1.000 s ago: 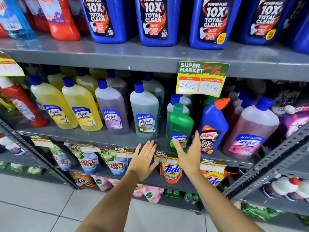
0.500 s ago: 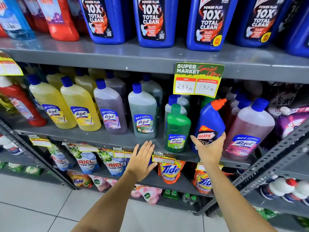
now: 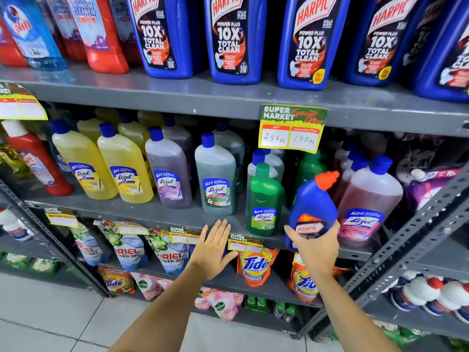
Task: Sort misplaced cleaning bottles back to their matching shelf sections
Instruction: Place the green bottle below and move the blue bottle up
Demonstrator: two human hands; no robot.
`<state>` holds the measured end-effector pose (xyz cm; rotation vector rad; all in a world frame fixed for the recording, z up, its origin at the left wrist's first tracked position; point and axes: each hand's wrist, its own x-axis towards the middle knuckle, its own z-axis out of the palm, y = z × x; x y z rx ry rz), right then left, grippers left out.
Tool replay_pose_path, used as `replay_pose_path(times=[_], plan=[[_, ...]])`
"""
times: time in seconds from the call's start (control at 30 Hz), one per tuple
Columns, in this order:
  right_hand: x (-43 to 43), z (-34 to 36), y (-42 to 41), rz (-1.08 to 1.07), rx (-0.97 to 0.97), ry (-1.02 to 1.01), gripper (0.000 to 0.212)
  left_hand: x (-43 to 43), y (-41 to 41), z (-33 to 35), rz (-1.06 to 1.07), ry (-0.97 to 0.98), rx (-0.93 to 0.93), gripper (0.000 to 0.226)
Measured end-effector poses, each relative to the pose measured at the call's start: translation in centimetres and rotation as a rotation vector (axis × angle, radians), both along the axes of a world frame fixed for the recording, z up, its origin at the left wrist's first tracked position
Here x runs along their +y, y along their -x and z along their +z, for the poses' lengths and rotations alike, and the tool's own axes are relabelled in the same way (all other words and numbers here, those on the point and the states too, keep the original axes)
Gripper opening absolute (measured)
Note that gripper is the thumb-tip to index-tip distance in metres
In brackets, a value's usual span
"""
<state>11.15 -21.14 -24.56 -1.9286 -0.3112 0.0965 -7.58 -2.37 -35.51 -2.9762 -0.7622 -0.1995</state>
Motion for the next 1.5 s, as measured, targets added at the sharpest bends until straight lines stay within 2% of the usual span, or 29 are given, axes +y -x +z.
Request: replay_pose_path(times=[0.1,0.2,0.27,0.37,0.47,0.57,0.73,0.87,1.03,1.2,1.3,1.37,1.5], plan=[[-3.0,1.7,1.6,-0.023,-0.028,-0.067,0.101,-0.3,0.1,2.7,-0.077,-0.001,-0.122,0.074],[-5.1,4.9,1.5,-0.009,-0.085,-0.161,0.113,0.0,-1.2,10.3,-0.255,0.052,-0.485,0.054],[-5.9,8.2,0.7,0.002,-0.173,-0.257,0.122,-0.1,-1.8,17.3,-0.345,-0.03,-0.749,0.048],[-6.1,14.4,-0.1,0.023,-0.304,-0.398,0.095,-0.3,-2.5,26.6,-0.411,-0.275,-0.938,0.043],[-5.5,20.8,-1.2,0.036,-0.421,-0.495,0.088,1.3,-4.0,31.4,-0.303,-0.384,-0.833,0.049],[-4.0,25.5,-2.3,-0.02,-0.531,-0.472,0.113,2.8,-5.1,32.1,-0.192,-0.369,-0.665,0.052],[-1.6,30.4,-4.4,-0.047,-0.612,-0.285,0.109,2.6,-5.1,31.9,-0.165,-0.36,-0.706,0.048],[-0.1,31.5,-5.8,0.005,-0.571,-0.121,0.108,2.4,-5.1,31.8,-0.165,-0.326,-0.723,0.049],[0.4,31.4,-6.4,0.045,-0.526,-0.1,0.104,2.3,-5.2,31.8,-0.152,-0.314,-0.712,0.049],[-0.3,31.3,-5.9,0.048,-0.54,-0.041,0.129,2.3,-5.1,31.7,-0.15,-0.304,-0.698,0.052],[-0.2,30.8,-5.0,0.007,-0.605,0.117,0.139,2.4,-5.3,31.6,-0.146,-0.303,-0.709,0.052],[0.4,30.6,-5.1,-0.019,-0.608,0.197,0.136,2.4,-5.4,31.6,-0.144,-0.31,-0.722,0.051],[1.8,30.2,-6.9,-0.035,-0.58,0.207,0.123,2.2,-5.7,31.4,-0.141,-0.305,-0.753,0.05]])
